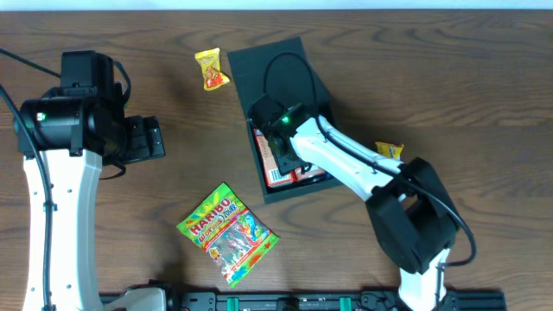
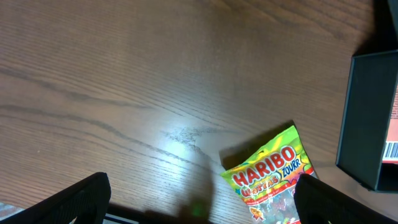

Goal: Pack container
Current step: 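Carry the Pringles can into the box between red box and bar, then release the can and move the right gripper to the yellow packet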

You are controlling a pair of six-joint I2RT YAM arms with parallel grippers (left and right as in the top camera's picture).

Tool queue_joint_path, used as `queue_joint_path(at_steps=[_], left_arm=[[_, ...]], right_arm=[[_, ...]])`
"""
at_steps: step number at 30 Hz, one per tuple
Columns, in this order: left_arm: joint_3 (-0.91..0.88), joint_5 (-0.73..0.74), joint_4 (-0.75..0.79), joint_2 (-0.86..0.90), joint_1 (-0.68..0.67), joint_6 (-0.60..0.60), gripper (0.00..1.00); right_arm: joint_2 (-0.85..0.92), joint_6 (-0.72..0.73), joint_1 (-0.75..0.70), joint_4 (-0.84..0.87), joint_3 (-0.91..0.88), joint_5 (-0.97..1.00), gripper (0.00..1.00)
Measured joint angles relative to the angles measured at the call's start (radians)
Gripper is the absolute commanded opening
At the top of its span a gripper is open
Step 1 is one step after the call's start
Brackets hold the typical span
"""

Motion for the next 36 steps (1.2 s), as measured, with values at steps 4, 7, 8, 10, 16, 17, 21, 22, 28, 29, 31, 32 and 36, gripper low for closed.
queue_joint_path(at_steps=[4, 7, 8, 10, 16, 17, 21, 22, 28, 29, 31, 32, 36], left_arm=[[0.0, 0.0, 0.0, 0.0, 0.0, 0.0, 0.95], [0.0, 0.0, 0.0, 0.0, 0.0, 0.0, 0.95], [0.0, 0.0, 0.0, 0.0, 0.0, 0.0, 0.95], [0.0, 0.0, 0.0, 0.0, 0.0, 0.0, 0.95], [0.0, 0.0, 0.0, 0.0, 0.0, 0.0, 0.95], [0.0, 0.0, 0.0, 0.0, 0.0, 0.0, 0.95], [0.0, 0.0, 0.0, 0.0, 0.0, 0.0, 0.95], [0.0, 0.0, 0.0, 0.0, 0.0, 0.0, 0.95], [0.0, 0.0, 0.0, 0.0, 0.0, 0.0, 0.95], [0.0, 0.0, 0.0, 0.0, 0.0, 0.0, 0.95], [0.0, 0.0, 0.0, 0.0, 0.0, 0.0, 0.95], [0.0, 0.0, 0.0, 0.0, 0.0, 0.0, 0.95], [0.0, 0.0, 0.0, 0.0, 0.0, 0.0, 0.95]], right_arm=[[-0.064, -0.003, 0.0, -0.006, 0.0, -0.011, 0.82], [-0.121, -0.003, 0.0, -0.015, 0.0, -0.014, 0.76], [-0.138, -0.003, 0.0, -0.015, 0.0, -0.013, 0.71], [-0.171, -0.005, 0.0, -0.012, 0.0, -0.009, 0.41], [-0.227, -0.013, -0.064, -0.034, 0.0, 0.0, 0.31], [-0.235, -0.029, -0.096, -0.035, -0.002, -0.02, 0.38], [-0.303, -0.105, -0.228, -0.014, -0.039, -0.096, 0.59], [-0.327, -0.126, -0.259, -0.016, -0.053, -0.109, 0.6], [-0.54, -0.333, -0.468, -0.038, -0.186, -0.296, 0.82], [-0.566, -0.347, -0.485, -0.043, -0.212, -0.315, 0.91], [-0.609, -0.374, -0.51, -0.042, -0.278, -0.338, 0.94], [-0.624, -0.382, -0.518, -0.032, -0.311, -0.346, 0.95], [-0.654, -0.429, -0.539, 0.081, -0.469, -0.362, 0.94]])
